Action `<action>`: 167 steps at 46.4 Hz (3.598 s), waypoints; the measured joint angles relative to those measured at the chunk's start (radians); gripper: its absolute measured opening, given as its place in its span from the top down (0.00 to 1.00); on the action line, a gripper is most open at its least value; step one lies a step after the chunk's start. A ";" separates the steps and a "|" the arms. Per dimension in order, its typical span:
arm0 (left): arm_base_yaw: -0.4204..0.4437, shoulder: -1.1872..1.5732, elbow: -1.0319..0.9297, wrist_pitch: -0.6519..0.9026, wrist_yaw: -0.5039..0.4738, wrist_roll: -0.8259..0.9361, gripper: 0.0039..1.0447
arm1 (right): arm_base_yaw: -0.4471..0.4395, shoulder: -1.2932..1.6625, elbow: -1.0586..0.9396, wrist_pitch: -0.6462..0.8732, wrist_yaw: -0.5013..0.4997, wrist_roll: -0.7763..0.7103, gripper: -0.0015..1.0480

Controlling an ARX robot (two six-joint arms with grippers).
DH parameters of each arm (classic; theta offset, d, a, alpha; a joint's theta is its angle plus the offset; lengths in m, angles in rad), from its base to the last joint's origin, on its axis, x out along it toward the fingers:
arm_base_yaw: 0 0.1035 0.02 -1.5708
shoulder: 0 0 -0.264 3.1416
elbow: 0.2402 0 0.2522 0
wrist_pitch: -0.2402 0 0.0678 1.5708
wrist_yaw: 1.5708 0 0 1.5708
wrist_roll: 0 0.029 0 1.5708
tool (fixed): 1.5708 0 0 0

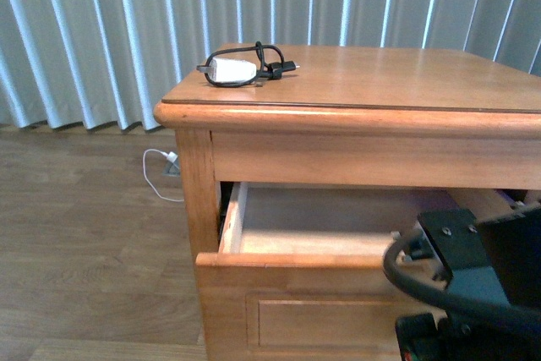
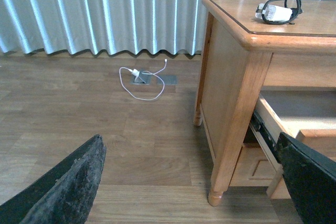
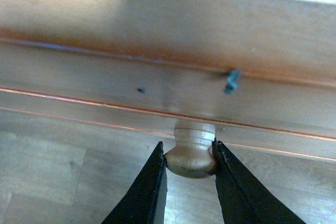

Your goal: Put charger into drawer

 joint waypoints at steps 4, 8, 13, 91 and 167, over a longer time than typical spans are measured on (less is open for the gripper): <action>0.000 0.000 0.000 0.000 0.000 0.000 0.06 | 0.009 -0.058 -0.061 -0.005 -0.014 -0.003 0.80; 0.000 0.000 0.000 0.000 0.000 0.000 0.06 | 0.015 -0.104 -0.105 -0.019 -0.025 -0.003 0.80; 0.000 0.000 0.000 0.000 0.000 0.000 0.06 | 0.023 -0.145 -0.146 -0.027 -0.024 0.000 0.80; 0.000 0.000 0.000 0.000 0.000 0.000 0.06 | -0.444 -1.576 -0.374 -0.410 -0.206 -0.171 0.51; -0.284 1.366 0.866 0.306 0.003 0.170 0.06 | -0.441 -1.601 -0.419 -0.402 -0.207 -0.181 0.08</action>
